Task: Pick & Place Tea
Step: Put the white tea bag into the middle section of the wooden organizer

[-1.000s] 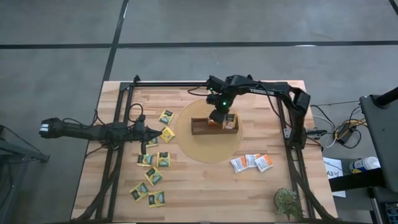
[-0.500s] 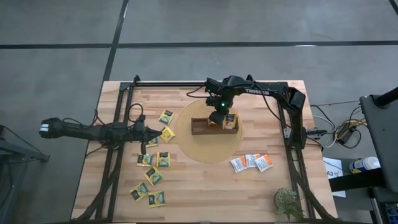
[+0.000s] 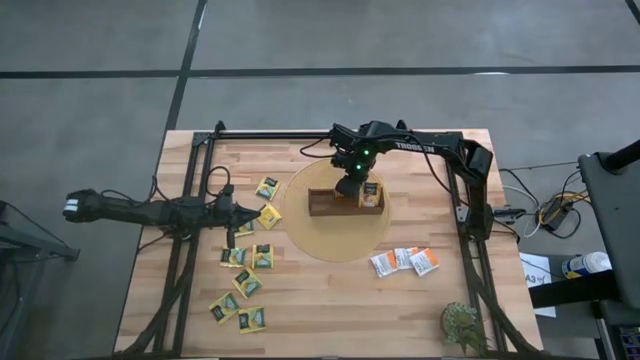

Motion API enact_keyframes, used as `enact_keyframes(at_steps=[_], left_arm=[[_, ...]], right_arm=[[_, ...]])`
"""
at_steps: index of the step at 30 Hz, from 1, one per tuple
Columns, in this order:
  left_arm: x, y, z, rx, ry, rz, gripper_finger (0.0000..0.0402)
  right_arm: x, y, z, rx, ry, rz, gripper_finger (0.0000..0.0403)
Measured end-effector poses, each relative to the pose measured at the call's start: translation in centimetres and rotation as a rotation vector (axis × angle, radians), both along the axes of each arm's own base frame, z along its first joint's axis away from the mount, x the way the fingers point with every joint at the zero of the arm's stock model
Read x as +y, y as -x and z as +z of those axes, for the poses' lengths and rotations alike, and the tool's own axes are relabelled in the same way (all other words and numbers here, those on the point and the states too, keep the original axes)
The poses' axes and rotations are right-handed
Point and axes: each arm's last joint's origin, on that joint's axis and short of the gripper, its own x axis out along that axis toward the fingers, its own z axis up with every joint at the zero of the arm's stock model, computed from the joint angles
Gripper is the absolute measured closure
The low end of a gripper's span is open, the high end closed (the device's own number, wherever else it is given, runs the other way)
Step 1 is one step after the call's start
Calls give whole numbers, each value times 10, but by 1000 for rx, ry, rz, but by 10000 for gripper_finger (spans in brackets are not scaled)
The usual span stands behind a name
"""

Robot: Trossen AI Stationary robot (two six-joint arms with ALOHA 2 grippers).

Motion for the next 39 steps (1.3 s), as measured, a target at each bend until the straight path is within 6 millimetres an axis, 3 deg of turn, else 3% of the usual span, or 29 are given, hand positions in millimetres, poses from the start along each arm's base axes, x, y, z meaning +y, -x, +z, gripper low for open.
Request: enact_keyframes(at_steps=[5, 22, 33, 39], left_arm=[[0, 0, 0, 0, 0, 0, 402], [0, 0, 0, 0, 0, 0, 402], [0, 0, 0, 0, 0, 0, 402], [0, 0, 0, 0, 0, 0, 402]], right_arm=[[-1, -3, 0, -28, 13, -1, 381], [0, -1, 9, -41, 6, -42, 261], [10, 9, 37, -81, 12, -69, 273], [34, 3, 42, -93, 16, -6, 282]])
